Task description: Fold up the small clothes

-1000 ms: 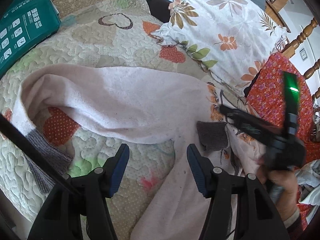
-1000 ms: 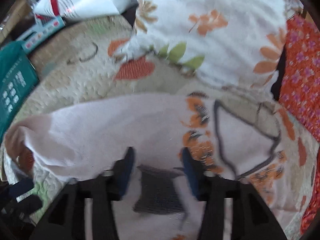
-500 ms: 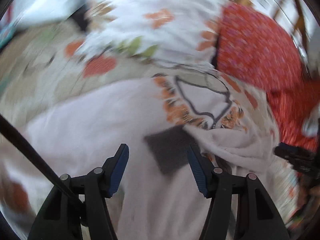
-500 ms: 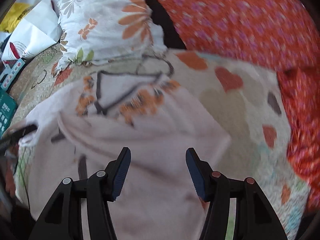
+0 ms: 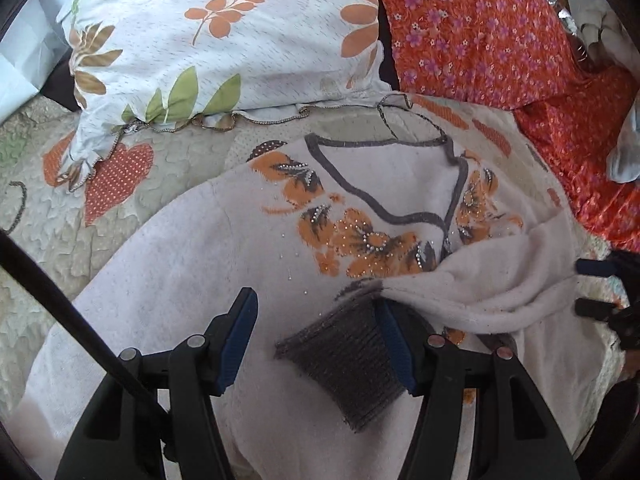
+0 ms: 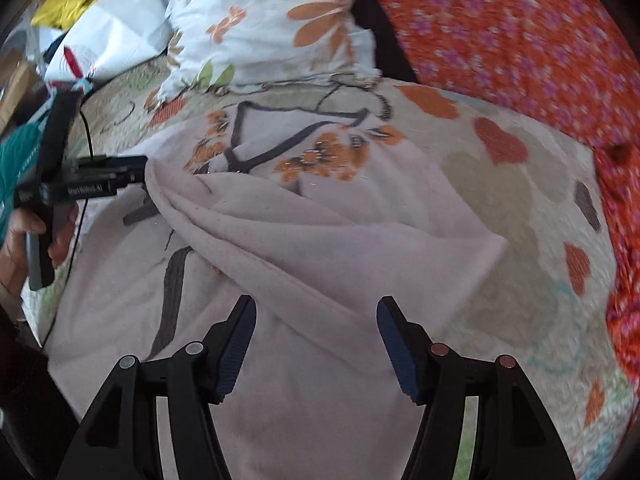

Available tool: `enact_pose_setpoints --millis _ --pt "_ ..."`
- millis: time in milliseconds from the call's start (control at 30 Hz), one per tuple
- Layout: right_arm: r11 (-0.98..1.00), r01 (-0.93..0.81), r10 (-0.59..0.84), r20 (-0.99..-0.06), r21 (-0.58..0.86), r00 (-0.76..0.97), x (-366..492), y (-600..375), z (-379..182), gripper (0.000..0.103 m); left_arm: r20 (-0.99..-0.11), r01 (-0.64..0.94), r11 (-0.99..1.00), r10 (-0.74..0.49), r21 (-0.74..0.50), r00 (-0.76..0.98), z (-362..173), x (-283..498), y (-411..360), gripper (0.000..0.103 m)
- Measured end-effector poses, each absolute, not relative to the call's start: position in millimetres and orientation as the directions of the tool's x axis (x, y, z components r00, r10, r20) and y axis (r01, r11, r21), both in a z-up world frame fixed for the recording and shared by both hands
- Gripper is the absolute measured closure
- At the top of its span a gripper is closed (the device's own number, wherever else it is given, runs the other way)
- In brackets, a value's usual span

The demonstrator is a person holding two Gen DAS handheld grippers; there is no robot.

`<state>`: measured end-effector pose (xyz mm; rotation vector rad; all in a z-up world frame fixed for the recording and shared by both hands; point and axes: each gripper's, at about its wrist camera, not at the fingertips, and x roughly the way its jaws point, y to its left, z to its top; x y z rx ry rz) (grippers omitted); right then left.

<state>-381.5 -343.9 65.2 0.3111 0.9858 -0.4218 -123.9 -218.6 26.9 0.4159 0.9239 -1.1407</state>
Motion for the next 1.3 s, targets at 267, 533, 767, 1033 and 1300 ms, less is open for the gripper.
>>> enact_pose_setpoints --millis 267,533,767,1033,1300 --pt "0.900 0.391 -0.350 -0.850 -0.191 0.393 -341 -317 30 0.076 -0.852 0.910 0.388 -0.516 -0.143 0.086 10 -133 -233 0.096" --pt "0.882 0.459 -0.353 -0.794 -0.105 0.495 -378 -314 85 0.095 -0.661 0.887 0.431 -0.716 -0.165 0.225 112 -155 -180 0.099" --pt "0.903 0.427 -0.299 -0.787 -0.050 0.539 -420 -275 105 0.094 -0.728 0.900 0.436 -0.608 0.027 0.316 125 -211 -133 0.098" --pt "0.916 0.401 -0.187 -0.895 -0.009 0.406 -453 -240 37 0.074 -0.917 0.803 0.584 -0.245 0.119 0.314 42 -201 -95 0.094" --pt "0.877 0.476 -0.219 -0.831 0.062 0.511 -468 -275 91 0.057 -0.872 0.700 0.707 -0.402 -0.103 0.278 73 -173 -69 0.053"
